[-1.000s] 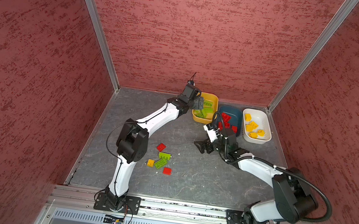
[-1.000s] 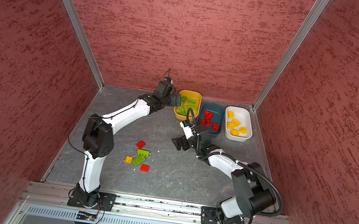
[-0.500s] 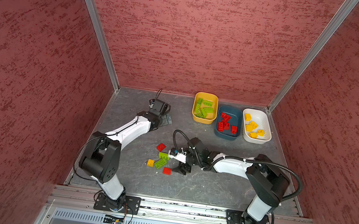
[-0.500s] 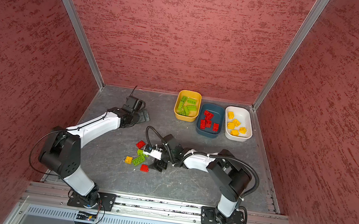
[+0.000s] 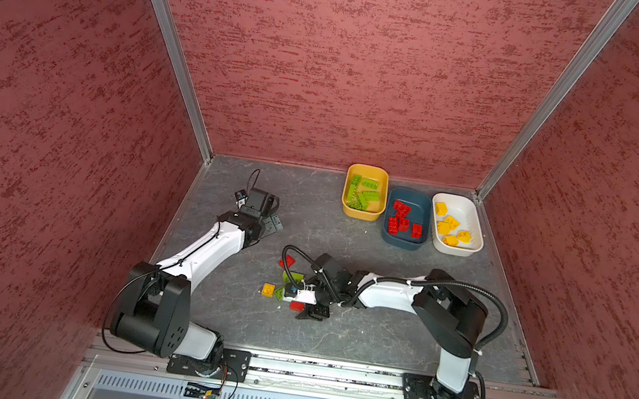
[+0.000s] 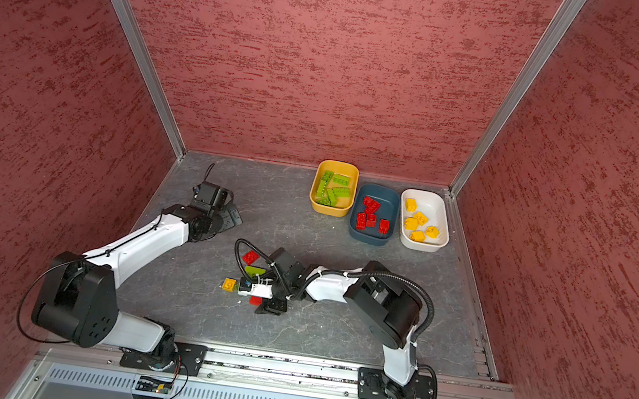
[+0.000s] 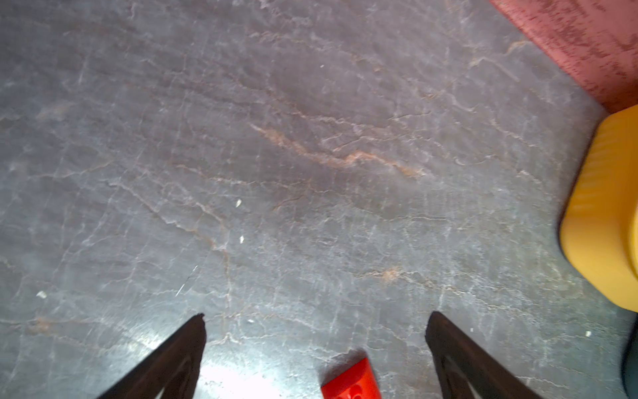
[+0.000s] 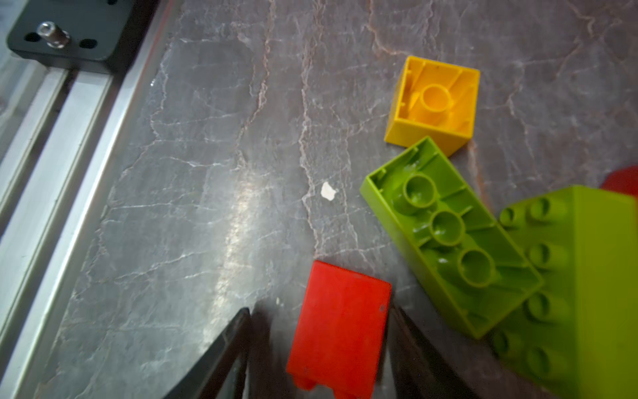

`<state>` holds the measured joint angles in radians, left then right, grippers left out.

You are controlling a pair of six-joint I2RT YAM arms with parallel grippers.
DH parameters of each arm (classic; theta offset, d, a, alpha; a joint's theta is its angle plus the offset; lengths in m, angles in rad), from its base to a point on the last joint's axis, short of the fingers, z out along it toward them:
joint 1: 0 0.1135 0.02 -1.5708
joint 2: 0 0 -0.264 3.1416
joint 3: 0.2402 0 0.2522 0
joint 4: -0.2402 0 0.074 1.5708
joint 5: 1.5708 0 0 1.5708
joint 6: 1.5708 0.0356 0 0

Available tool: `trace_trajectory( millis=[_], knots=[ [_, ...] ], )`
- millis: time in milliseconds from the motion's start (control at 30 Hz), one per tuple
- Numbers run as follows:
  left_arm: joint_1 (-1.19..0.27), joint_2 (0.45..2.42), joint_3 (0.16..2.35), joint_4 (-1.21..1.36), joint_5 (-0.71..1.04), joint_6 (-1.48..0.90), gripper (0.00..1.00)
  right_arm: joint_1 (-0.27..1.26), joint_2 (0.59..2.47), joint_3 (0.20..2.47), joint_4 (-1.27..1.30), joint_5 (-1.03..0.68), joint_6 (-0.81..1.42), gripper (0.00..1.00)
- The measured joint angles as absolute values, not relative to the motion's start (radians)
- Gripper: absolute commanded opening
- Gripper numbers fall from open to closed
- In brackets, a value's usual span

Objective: Sort the legos into containers by color
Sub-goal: 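Carry the red brick with the right gripper over the teal tub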

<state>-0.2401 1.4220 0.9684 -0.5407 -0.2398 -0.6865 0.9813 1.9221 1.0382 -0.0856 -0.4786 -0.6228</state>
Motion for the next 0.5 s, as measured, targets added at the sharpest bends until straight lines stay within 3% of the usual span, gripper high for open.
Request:
trace_trajectory(
  millis=[200, 500],
  knots=[
    [-0.240, 1.419, 0.939, -0.542, -0.226, -0.703, 1.00, 0.984, 1.927, 1.051, -0.079, -0.432, -0.625, 0.36],
    [-0.265, 1.445, 0.958, -0.527, -0.211, -0.703, 1.00, 0.979, 1.879, 1.013, -0.073, -0.369, -0.627, 0.30]
  ],
)
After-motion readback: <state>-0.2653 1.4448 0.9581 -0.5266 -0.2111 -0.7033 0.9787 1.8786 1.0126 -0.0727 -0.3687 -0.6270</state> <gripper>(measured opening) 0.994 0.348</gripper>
